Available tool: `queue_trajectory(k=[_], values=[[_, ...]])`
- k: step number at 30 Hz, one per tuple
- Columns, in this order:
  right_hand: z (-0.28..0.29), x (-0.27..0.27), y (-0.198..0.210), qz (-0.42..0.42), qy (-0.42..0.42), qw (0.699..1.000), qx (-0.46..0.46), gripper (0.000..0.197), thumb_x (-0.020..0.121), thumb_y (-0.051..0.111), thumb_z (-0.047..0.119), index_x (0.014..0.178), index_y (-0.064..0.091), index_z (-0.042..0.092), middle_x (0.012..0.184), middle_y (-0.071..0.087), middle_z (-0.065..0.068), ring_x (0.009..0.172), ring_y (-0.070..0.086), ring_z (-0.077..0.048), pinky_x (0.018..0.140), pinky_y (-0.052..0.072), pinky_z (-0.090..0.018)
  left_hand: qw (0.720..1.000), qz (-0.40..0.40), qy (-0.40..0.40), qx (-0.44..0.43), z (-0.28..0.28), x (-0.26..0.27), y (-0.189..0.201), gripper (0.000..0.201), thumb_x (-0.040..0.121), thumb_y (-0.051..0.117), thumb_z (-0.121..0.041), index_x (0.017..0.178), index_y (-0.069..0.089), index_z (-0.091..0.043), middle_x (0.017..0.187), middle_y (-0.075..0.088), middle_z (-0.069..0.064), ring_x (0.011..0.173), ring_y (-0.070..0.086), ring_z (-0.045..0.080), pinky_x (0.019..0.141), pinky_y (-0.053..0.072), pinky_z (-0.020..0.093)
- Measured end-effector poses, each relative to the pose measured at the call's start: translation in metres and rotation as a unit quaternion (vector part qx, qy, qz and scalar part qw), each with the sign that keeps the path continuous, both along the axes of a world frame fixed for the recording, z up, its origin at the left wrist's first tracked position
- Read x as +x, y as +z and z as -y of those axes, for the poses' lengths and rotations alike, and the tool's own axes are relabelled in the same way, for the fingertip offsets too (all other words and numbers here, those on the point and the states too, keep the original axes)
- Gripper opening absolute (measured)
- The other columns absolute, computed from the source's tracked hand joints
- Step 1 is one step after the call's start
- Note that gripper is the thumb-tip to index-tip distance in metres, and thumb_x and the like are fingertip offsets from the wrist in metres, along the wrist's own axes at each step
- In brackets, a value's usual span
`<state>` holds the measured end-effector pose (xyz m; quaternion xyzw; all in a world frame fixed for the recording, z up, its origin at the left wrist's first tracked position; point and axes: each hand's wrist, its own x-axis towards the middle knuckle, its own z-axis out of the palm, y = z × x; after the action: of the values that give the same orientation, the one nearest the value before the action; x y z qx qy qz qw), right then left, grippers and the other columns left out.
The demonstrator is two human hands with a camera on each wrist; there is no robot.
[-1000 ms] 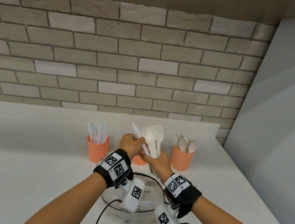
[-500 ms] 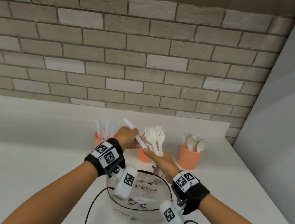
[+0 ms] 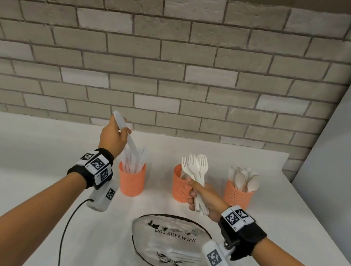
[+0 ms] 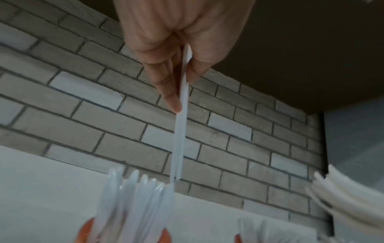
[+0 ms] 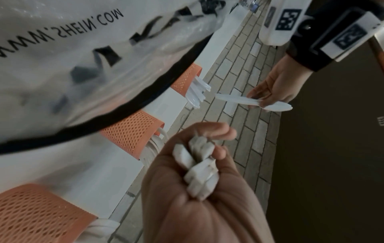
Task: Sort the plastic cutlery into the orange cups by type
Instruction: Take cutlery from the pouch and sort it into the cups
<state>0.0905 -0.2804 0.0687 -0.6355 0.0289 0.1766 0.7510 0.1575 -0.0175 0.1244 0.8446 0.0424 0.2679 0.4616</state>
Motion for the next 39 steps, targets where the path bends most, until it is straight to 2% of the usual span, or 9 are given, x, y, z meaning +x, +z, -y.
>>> queue_trajectory(k=[3, 9, 14, 18, 24, 28, 32, 35, 39], values=[[0.0, 0.006, 0.001, -0.002, 0.021, 1.0, 0.008, 0.024, 0.093, 0.054, 0.029, 0.112, 0.053, 0.015, 0.045, 0.041, 0.006, 0.035, 0.043, -0.005, 0.036, 0.041, -0.018, 0.997, -0.011, -0.013, 0.07, -0.004, 0.011, -0.017, 0.037, 0.091, 0.044, -0.004, 0.126, 0.035, -0.003, 0.098, 0.068, 0.021, 0.084, 0.064, 0.04, 0.079, 0.053, 0.048], [0.002, 0.013, 0.0, -0.008, 0.041, 0.999, 0.019, 0.018, 0.094, 0.052, 0.029, 0.109, 0.048, 0.021, 0.046, 0.039, 0.007, 0.034, 0.038, -0.005, 0.035, 0.038, -0.018, 0.987, -0.088, -0.031, 0.129, 0.001, 0.02, -0.053, 0.059, 0.088, 0.048, -0.002, 0.139, 0.02, -0.017, 0.072, 0.055, 0.015, 0.07, 0.061, 0.039, 0.064, 0.047, 0.037], [0.003, 0.019, -0.003, -0.026, 0.052, 0.998, 0.032, 0.024, 0.094, 0.051, 0.029, 0.117, 0.048, 0.021, 0.046, 0.039, 0.007, 0.034, 0.036, -0.004, 0.036, 0.037, -0.017, 0.971, -0.133, -0.051, 0.19, 0.004, 0.023, -0.076, 0.078, 0.085, 0.046, 0.002, 0.147, 0.008, -0.028, 0.087, 0.05, 0.009, 0.076, 0.058, 0.036, 0.07, 0.046, 0.037], [0.001, 0.022, -0.007, -0.024, 0.057, 0.998, 0.023, 0.034, 0.094, 0.05, 0.029, 0.127, 0.047, 0.02, 0.047, 0.038, 0.007, 0.034, 0.036, -0.004, 0.037, 0.037, -0.017, 0.96, -0.149, -0.063, 0.226, 0.004, 0.028, -0.091, 0.07, 0.086, 0.043, 0.002, 0.147, 0.016, -0.021, 0.098, 0.062, 0.018, 0.078, 0.059, 0.033, 0.071, 0.049, 0.038], [-0.001, 0.024, -0.007, -0.027, 0.054, 0.998, 0.029, 0.03, 0.094, 0.05, 0.03, 0.123, 0.047, 0.022, 0.048, 0.038, 0.007, 0.034, 0.035, -0.004, 0.037, 0.037, -0.017, 0.949, -0.14, -0.035, 0.281, 0.005, 0.031, -0.106, 0.067, 0.083, 0.048, 0.004, 0.145, 0.024, -0.006, 0.147, 0.033, 0.015, 0.129, 0.039, 0.032, 0.093, 0.046, 0.042], [-0.002, 0.023, -0.008, -0.024, 0.052, 0.998, 0.032, 0.031, 0.094, 0.051, 0.031, 0.122, 0.046, 0.021, 0.048, 0.038, 0.007, 0.034, 0.035, -0.004, 0.036, 0.037, -0.017, 0.919, -0.114, -0.023, 0.377, 0.003, 0.034, -0.109, 0.064, 0.091, 0.052, -0.021, 0.146, 0.024, -0.003, 0.155, 0.02, 0.016, 0.138, 0.03, 0.034, 0.106, 0.034, 0.046], [-0.001, 0.019, -0.007, -0.021, 0.046, 0.998, 0.033, 0.034, 0.094, 0.05, 0.031, 0.125, 0.048, 0.02, 0.047, 0.037, 0.007, 0.034, 0.033, -0.003, 0.035, 0.035, -0.016, 0.885, -0.186, -0.01, 0.426, 0.004, 0.031, -0.112, 0.066, 0.093, 0.023, -0.051, 0.148, 0.021, -0.014, 0.157, 0.009, 0.015, 0.146, 0.006, 0.033, 0.115, 0.009, 0.054], [0.0, 0.015, -0.007, -0.014, 0.03, 0.999, 0.029, 0.031, 0.093, 0.052, 0.031, 0.122, 0.051, 0.019, 0.048, 0.036, 0.007, 0.033, 0.032, -0.002, 0.033, 0.031, -0.014, 0.92, -0.149, -0.008, 0.361, 0.005, 0.023, -0.096, 0.075, 0.082, 0.014, -0.06, 0.138, 0.045, -0.021, 0.153, 0.015, 0.025, 0.143, 0.011, 0.041, 0.112, 0.009, 0.059], [-0.005, 0.011, -0.007, 0.013, -0.003, 1.0, 0.011, 0.014, 0.093, 0.053, 0.03, 0.103, 0.054, 0.021, 0.05, 0.035, 0.007, 0.034, 0.03, -0.003, 0.034, 0.028, -0.014, 0.975, -0.004, -0.012, 0.222, 0.024, 0.005, -0.063, 0.049, 0.088, 0.038, -0.042, 0.114, 0.066, -0.012, 0.139, 0.044, 0.022, 0.129, 0.039, 0.039, 0.103, 0.033, 0.048]])
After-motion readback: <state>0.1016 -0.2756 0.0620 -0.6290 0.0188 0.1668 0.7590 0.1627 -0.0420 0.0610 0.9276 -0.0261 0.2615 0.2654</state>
